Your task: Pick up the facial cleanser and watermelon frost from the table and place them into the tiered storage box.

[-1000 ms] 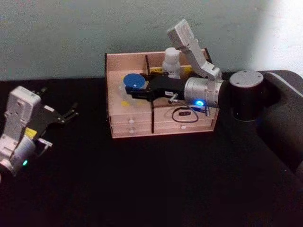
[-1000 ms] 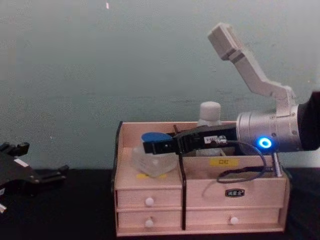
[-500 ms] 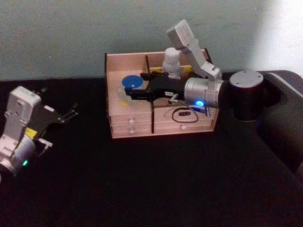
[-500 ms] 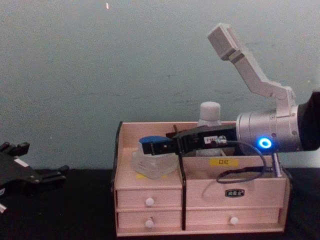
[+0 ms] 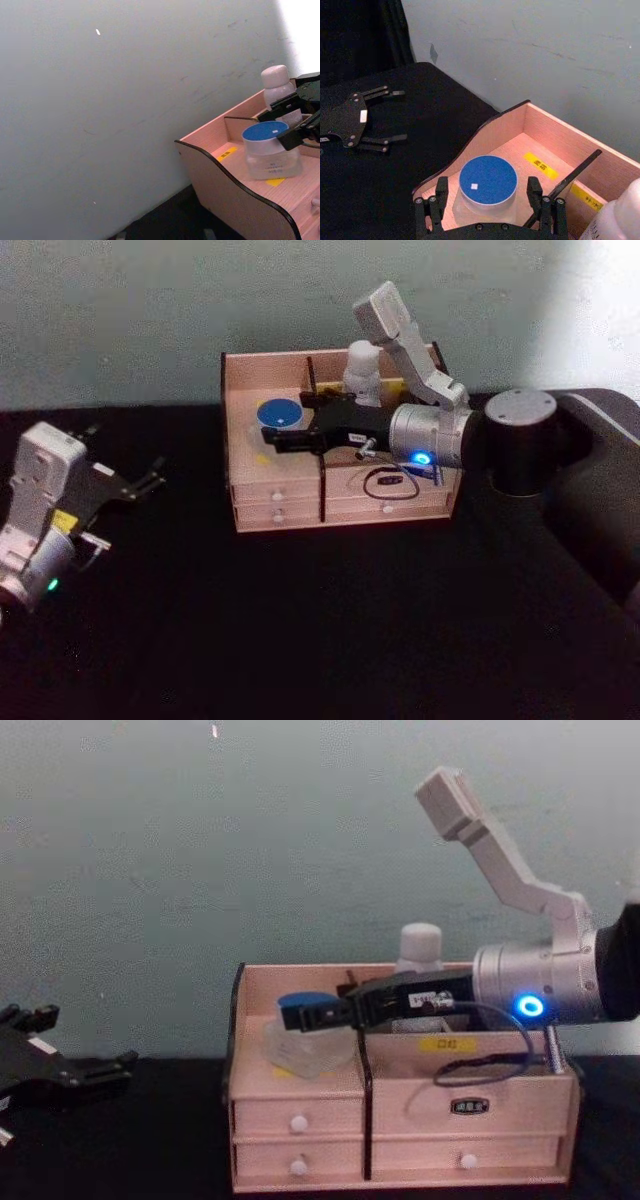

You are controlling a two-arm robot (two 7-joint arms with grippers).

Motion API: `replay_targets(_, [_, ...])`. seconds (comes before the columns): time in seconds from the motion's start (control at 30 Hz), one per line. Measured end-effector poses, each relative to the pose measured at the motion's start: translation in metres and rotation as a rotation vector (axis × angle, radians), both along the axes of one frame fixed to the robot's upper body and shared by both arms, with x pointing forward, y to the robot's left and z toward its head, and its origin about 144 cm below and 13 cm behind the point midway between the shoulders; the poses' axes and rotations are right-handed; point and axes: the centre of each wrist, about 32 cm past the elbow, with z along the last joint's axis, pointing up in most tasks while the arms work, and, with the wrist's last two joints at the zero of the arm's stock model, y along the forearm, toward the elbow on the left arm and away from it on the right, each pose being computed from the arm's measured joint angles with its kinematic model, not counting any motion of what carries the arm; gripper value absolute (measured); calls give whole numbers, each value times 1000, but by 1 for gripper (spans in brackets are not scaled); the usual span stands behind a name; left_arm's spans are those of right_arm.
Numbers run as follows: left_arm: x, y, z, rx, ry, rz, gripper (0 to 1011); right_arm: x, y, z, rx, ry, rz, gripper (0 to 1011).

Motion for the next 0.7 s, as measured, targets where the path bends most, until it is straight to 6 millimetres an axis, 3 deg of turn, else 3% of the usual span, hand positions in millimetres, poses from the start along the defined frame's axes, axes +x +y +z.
replay_targets(0.43, [0,0,0,0,0,0,1001,-23,-18,11,71,-91,-17,1003])
replay_targets(0.7, [0,0,0,0,0,0,1001,-56,-60,15,87,-121,-9,1003])
